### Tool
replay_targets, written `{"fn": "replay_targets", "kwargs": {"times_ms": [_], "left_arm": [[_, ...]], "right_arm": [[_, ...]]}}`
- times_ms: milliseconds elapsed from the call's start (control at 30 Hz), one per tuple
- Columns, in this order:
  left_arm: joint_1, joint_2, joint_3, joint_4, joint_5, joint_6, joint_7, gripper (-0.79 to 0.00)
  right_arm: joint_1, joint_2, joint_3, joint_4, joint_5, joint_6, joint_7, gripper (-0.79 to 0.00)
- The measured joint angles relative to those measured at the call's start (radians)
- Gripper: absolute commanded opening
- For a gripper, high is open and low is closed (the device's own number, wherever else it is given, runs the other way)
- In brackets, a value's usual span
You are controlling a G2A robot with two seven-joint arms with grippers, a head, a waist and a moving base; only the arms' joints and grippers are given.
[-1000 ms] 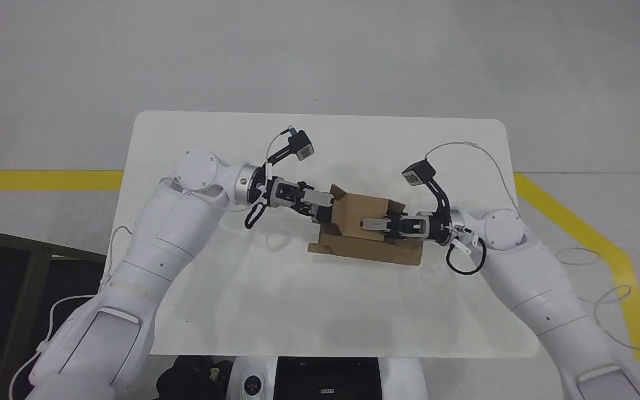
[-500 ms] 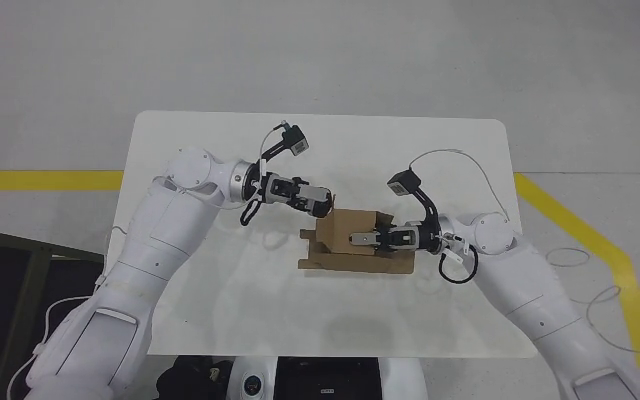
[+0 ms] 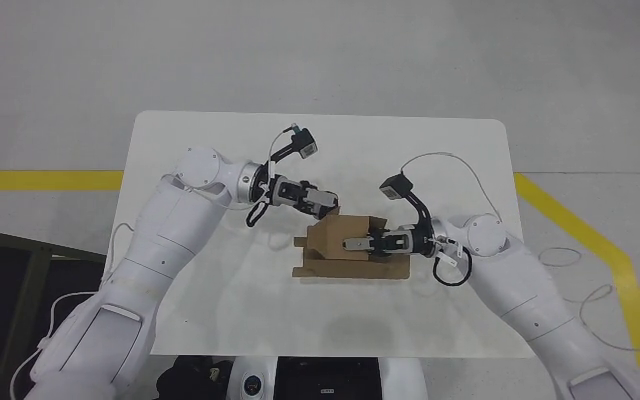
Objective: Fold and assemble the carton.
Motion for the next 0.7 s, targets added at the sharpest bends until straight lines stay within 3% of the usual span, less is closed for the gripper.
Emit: {"fn": "replay_targets", "kwargs": {"times_ms": [700], "left_arm": [[0.001,0.007,-0.024,0.013,0.014,-0.002,0.001,0.0]], "right_arm": [[0.008,0.0,0.067,0.072,-0.045,-0.034,-0.066,-0.785]]}}
